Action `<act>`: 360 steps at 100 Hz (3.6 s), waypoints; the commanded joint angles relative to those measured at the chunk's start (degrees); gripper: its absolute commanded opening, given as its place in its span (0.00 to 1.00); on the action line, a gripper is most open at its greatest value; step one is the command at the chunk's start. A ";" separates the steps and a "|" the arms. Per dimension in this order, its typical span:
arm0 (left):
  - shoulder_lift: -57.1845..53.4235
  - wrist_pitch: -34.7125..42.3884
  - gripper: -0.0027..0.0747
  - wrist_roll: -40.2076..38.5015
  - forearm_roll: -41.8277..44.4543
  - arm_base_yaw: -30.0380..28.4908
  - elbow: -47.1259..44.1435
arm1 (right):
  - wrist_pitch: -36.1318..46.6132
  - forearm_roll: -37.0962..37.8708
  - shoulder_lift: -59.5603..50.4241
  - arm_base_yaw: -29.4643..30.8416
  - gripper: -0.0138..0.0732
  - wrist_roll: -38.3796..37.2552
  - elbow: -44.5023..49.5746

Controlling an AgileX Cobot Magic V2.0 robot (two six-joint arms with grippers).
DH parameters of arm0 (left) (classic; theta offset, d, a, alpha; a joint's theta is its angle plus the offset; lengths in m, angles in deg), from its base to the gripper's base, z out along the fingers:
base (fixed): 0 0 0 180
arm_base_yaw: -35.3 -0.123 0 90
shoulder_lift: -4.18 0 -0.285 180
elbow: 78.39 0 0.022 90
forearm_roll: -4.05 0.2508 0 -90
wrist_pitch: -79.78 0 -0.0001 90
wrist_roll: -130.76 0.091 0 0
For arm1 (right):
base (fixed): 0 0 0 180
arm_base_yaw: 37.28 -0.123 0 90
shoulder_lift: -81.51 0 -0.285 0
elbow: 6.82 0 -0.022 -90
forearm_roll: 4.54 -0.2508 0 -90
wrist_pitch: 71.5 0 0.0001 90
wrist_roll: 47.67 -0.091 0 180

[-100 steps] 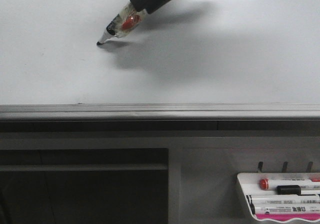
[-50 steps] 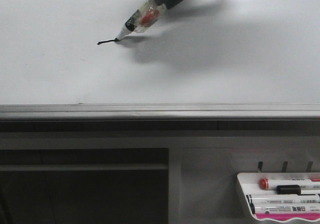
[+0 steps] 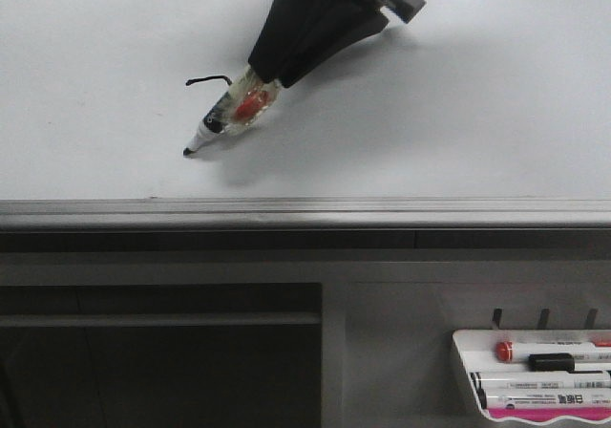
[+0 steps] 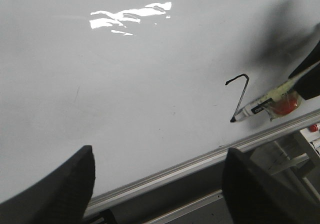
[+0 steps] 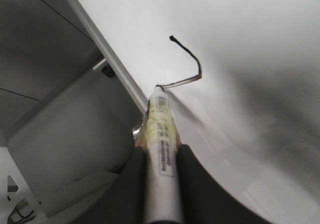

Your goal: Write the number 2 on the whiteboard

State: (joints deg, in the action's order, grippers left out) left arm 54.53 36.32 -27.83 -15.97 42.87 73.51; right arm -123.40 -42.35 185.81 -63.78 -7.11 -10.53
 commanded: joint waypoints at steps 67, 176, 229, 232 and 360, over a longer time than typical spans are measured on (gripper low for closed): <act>-0.14 1.69 0.67 1.37 -0.36 -0.09 2.09 | -11.61 2.67 -10.14 4.27 0.07 -1.61 -1.24; 7.63 -22.58 0.67 46.51 -38.58 11.40 5.17 | -0.47 -5.28 -28.88 -10.81 0.07 17.83 9.83; 19.47 -17.05 0.64 45.64 -28.50 21.57 11.19 | -1.11 -2.21 -28.88 -10.81 0.07 19.82 9.83; 19.47 -17.05 0.61 45.64 -28.50 21.57 11.19 | -1.11 -2.21 -28.88 -10.81 0.07 19.82 9.83; 14.35 13.56 0.09 20.11 -11.37 17.15 0.72 | -4.38 7.30 -40.04 5.94 0.48 9.25 9.06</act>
State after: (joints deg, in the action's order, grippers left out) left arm 72.22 37.24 -2.12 -26.17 62.28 77.47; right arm -129.04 -34.03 148.38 -61.34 3.74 0.40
